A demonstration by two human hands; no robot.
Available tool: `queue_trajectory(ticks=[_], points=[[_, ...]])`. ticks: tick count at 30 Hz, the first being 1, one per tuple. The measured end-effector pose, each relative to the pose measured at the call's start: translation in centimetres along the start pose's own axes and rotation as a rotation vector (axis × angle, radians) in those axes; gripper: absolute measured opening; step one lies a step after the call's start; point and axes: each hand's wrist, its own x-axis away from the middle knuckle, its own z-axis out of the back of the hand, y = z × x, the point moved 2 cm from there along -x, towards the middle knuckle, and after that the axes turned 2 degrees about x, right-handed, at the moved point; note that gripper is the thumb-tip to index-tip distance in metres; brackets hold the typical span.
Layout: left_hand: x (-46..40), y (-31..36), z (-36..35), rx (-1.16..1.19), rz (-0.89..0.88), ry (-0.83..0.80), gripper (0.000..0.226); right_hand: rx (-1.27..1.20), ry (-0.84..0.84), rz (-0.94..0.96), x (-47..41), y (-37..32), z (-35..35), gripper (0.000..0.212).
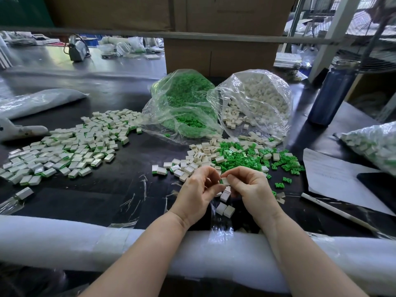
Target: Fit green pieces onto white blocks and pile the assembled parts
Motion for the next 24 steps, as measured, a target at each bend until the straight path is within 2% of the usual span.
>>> queue_trajectory(ticks=[5, 14, 17, 20, 22, 24], points=[[0.1, 0.1, 0.7, 0.135, 0.077, 0.057, 0.009, -0.049, 0.081, 0.002, -0.3, 0.3, 0.7, 0.021], [0.0, -0.2, 0.8, 0.221, 0.157, 0.123, 0.013, 0.005, -0.052, 0.06, 0.1, -0.2, -0.2, 0.015], [-0.1, -0.6, 1.2, 0.151, 0.181, 0.263, 0.015, 0.087, 0.012, 0.063, 0.1, -0.3, 0.0, 0.014], [-0.1, -1.1, 2.2, -0.02, 0.231, 0.483, 0.006, 0.162, 0.079, 0.073, 0.1, -0.3, 0.2, 0.013], [0.0, -1.5, 2.9, -0.12, 0.266, 0.61, 0.007, 0.206, 0.13, 0.079, 0.1, -0.2, 0.5, 0.016], [0.0, -1.8, 3.4, -0.191, 0.286, 0.669, 0.012, 0.257, 0.187, 0.083, 0.0, -0.1, 0.7, 0.018]])
